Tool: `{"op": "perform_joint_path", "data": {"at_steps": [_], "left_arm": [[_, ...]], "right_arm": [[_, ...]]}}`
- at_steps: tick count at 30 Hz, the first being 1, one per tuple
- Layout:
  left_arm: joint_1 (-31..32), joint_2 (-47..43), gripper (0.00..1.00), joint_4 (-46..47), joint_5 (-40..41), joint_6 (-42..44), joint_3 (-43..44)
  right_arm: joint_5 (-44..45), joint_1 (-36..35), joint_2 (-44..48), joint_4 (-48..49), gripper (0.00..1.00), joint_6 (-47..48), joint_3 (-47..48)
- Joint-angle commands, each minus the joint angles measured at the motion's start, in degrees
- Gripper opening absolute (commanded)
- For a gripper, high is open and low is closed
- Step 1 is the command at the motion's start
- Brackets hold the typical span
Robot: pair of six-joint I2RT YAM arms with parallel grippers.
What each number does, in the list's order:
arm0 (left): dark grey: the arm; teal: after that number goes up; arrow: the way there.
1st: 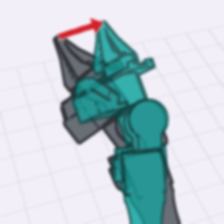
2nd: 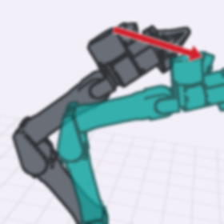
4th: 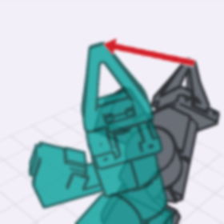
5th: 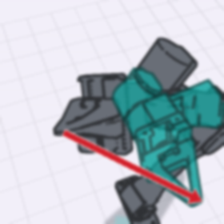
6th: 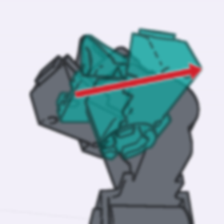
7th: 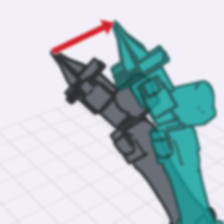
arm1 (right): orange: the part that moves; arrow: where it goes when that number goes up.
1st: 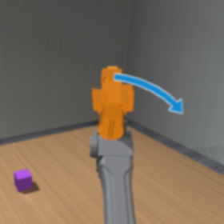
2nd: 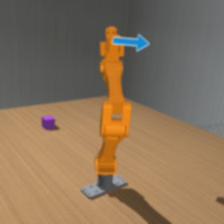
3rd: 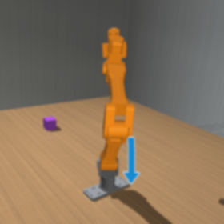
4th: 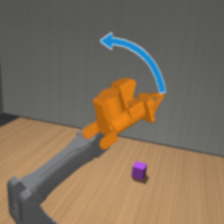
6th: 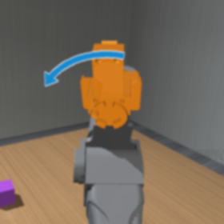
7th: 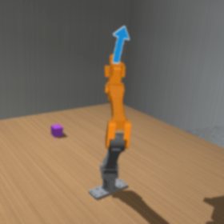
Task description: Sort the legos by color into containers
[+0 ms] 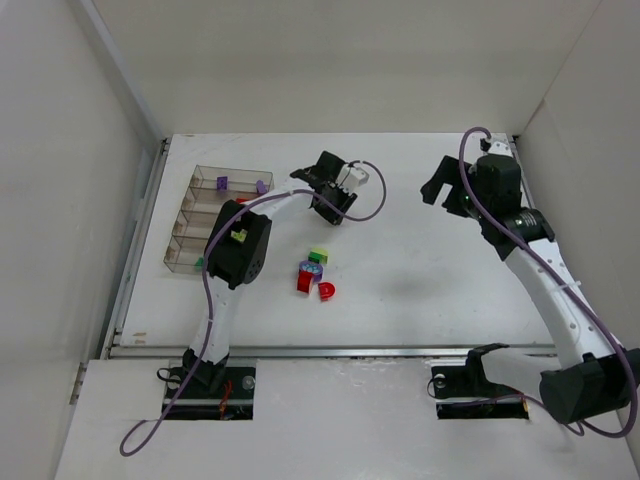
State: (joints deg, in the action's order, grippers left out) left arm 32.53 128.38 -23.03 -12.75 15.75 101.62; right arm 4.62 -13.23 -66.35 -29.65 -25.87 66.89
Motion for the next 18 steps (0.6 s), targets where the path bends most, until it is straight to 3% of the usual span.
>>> {"op": "perform_joint_path", "data": {"at_steps": [1, 11, 18], "left_arm": [[0.2, -4.9, 0.0, -1.4, 0.3, 0.9, 2.6], [0.2, -9.1, 0.0, -0.3, -2.1, 0.9, 2.6], [-5.8, -12.8, 0.0, -0.3, -5.4, -3.2, 2.6]], "right_arm": [[3.0, -0.3, 2.3, -0.8, 1.0, -0.9, -0.6], [2.0, -0.3, 2.4, -1.4, 1.0, -1.9, 0.3], [0.7, -0.3, 1.1, -0.7, 1.0, -3.0, 2.0]]}}
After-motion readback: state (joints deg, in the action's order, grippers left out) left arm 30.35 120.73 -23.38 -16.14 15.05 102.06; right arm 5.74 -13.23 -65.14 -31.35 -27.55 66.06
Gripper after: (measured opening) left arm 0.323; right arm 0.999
